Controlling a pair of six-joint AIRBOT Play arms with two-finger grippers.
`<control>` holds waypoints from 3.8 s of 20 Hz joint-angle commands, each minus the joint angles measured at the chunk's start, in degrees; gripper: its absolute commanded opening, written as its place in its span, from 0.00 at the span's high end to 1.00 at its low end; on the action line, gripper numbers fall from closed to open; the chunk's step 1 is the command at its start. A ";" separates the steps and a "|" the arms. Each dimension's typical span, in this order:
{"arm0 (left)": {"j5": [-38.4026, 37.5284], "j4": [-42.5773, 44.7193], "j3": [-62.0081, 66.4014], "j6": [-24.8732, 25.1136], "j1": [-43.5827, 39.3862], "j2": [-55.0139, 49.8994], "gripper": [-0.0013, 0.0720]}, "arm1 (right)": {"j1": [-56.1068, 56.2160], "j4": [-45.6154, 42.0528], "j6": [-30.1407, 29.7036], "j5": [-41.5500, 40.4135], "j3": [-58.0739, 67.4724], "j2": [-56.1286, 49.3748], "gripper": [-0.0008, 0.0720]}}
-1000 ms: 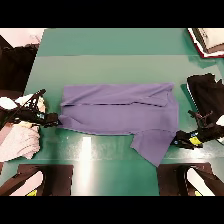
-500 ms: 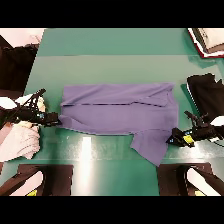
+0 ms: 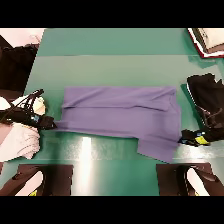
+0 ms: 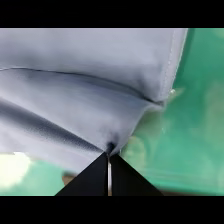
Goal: Fold the shirts.
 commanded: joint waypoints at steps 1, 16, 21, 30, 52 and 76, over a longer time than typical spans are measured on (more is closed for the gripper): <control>-7.39 1.01 -0.46 -0.81 0.07 5.18 0.95 | 0.00 -2.56 1.27 8.94 3.45 8.13 0.97; 14.99 -9.57 11.93 -3.34 0.07 -6.75 0.95 | 11.69 4.24 0.94 -6.78 31.19 -19.54 0.97; 20.92 -12.55 13.46 -1.88 0.07 -16.94 0.95 | 13.29 4.55 2.12 -9.99 38.69 -32.37 0.97; 25.31 -13.99 22.86 -7.80 0.07 -23.76 0.12 | 9.29 15.23 1.27 -14.86 47.30 -42.12 0.29; 15.98 -14.43 23.39 -2.99 -16.65 -23.85 0.95 | -4.61 27.56 -23.06 -7.93 31.04 -52.81 0.12; 23.67 -15.21 50.38 -8.48 -39.04 -51.19 0.95 | 21.44 32.61 -4.39 -0.50 62.75 -40.37 0.97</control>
